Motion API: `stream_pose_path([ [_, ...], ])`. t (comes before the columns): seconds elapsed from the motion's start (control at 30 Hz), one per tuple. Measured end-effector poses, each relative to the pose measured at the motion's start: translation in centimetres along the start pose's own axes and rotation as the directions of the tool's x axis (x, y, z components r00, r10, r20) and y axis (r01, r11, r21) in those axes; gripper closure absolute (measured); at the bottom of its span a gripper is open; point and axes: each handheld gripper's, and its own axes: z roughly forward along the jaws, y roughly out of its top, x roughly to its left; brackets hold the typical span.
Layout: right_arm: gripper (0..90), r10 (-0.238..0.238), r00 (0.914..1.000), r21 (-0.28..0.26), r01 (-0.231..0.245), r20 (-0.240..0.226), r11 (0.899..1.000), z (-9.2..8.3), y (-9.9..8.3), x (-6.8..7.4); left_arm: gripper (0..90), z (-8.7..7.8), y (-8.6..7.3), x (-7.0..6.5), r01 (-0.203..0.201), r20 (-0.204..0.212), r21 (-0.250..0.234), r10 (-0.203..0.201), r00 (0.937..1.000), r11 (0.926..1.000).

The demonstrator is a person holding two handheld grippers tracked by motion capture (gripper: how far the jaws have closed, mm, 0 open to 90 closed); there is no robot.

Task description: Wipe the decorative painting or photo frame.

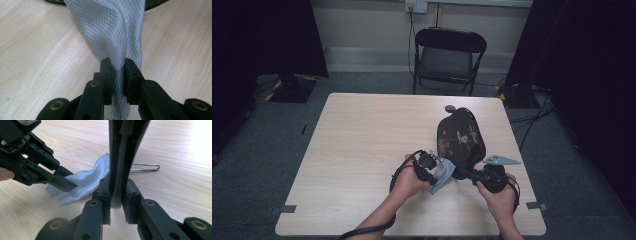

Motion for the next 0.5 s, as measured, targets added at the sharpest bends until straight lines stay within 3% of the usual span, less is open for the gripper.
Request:
stream_pose_path([
  [0.07, 78.4, 0.002, 1.0000, 0.000, -0.002, -0.003, 1.000, 0.0, 0.0, 0.0, 79.0, -0.2, 0.0, -0.1, 0.002, 0.001, -0.008, -0.002, 1.0000, 1.0000],
  [0.13, 78.2, 0.001, 1.0000, 0.004, 0.000, -0.008, 1.000, 0.0, -0.1, 0.0, 79.0, -1.1, 0.3, -0.2, -0.004, 0.009, -0.024, 0.004, 1.0000, 0.9997],
  [0.17, 78.1, -0.001, 1.0000, 0.006, 0.001, -0.008, 1.000, -0.1, -0.1, 0.0, 79.0, -2.2, 0.9, -0.6, -0.017, 0.004, -0.049, 0.017, 0.9999, 0.9987],
  [0.2, 78.1, -0.001, 1.0000, 0.006, 0.001, -0.008, 1.000, -0.1, -0.1, 0.0, 79.0, -2.2, 0.9, -0.6, -0.017, 0.004, -0.049, 0.017, 0.9999, 0.9987],
  [0.23, 77.9, 0.003, 0.9999, 0.008, -0.003, -0.014, 1.000, -0.1, -0.2, 0.0, 79.0, -3.7, 1.5, -0.8, -0.031, 0.002, -0.081, 0.031, 0.9995, 0.9962],
  [0.4, 78.4, 0.004, 1.0000, 0.005, -0.004, -0.009, 1.000, -0.2, -0.2, 0.0, 78.9, -7.6, 3.7, -1.6, -0.062, -0.028, -0.142, 0.058, 0.9979, 0.9879],
  [0.43, 78.4, 0.004, 1.0000, 0.005, -0.004, -0.009, 1.000, -0.2, -0.2, 0.0, 78.9, -7.6, 3.7, -1.6, -0.062, -0.028, -0.142, 0.058, 0.9979, 0.9879],
  [0.47, 78.7, 0.002, 1.0000, 0.004, -0.002, -0.002, 1.000, -0.2, -0.1, 0.0, 78.9, -9.1, 4.7, -2.0, -0.082, -0.035, -0.169, 0.077, 0.9964, 0.9821],
  [0.5, 78.7, 0.001, 1.0000, 0.004, -0.001, 0.000, 1.000, -0.2, -0.1, 0.1, 78.9, -9.1, 4.7, -2.0, -0.082, -0.035, -0.169, 0.077, 0.9964, 0.9821],
])
